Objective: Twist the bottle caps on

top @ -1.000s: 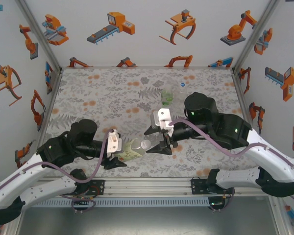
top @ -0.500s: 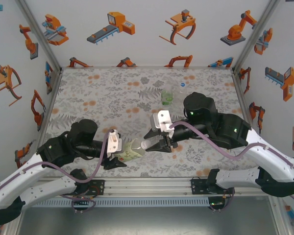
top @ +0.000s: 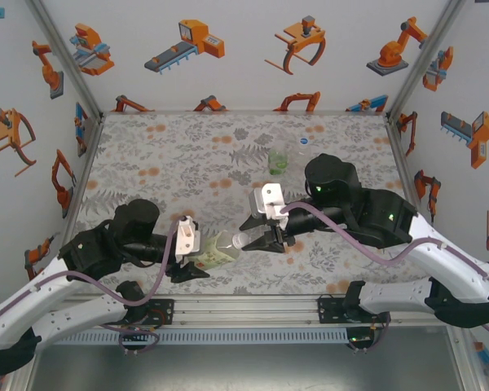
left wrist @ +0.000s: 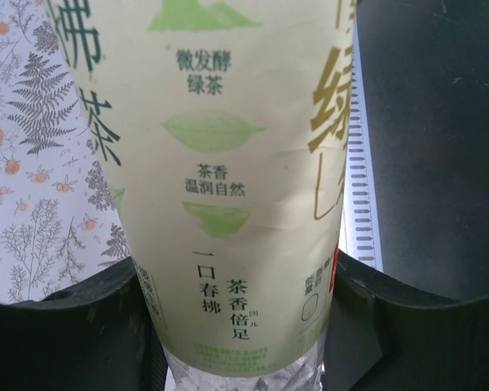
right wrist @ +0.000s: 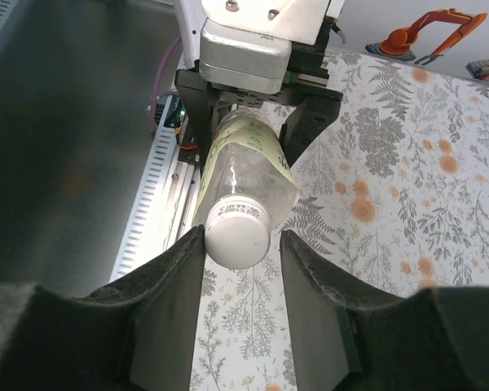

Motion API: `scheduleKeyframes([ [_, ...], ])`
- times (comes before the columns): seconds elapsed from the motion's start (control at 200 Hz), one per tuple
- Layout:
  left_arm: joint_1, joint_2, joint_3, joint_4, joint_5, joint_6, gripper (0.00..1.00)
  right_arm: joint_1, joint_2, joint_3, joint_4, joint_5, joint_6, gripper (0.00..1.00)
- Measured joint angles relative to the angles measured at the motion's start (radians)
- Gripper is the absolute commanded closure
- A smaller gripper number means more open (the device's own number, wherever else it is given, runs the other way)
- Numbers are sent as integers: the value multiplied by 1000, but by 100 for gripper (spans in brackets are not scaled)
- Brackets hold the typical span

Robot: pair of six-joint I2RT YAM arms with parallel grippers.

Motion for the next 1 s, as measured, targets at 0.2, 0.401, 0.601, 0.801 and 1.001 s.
scheduleKeyframes([
  [0.2, 0, 0, 0, -1, -5, -2, 100, 0, 0, -1, 2, 0, 12, 82],
  [0.401, 0, 2, 0, -18, -21, -6, 100, 0, -34, -74, 84, 61, 208, 100],
  [0.601, 2, -3, -11, -29, -88, -24, 100, 0, -58, -164, 172, 252, 740, 100],
  [0.801, 3, 6, -24, -58, -154, -32, 100, -1, -6, -145, 85, 393, 1302, 100],
  [1.001, 3, 37, -26, -80, -175, -31, 100, 1, 45, -84, -39, 454, 1548, 88],
])
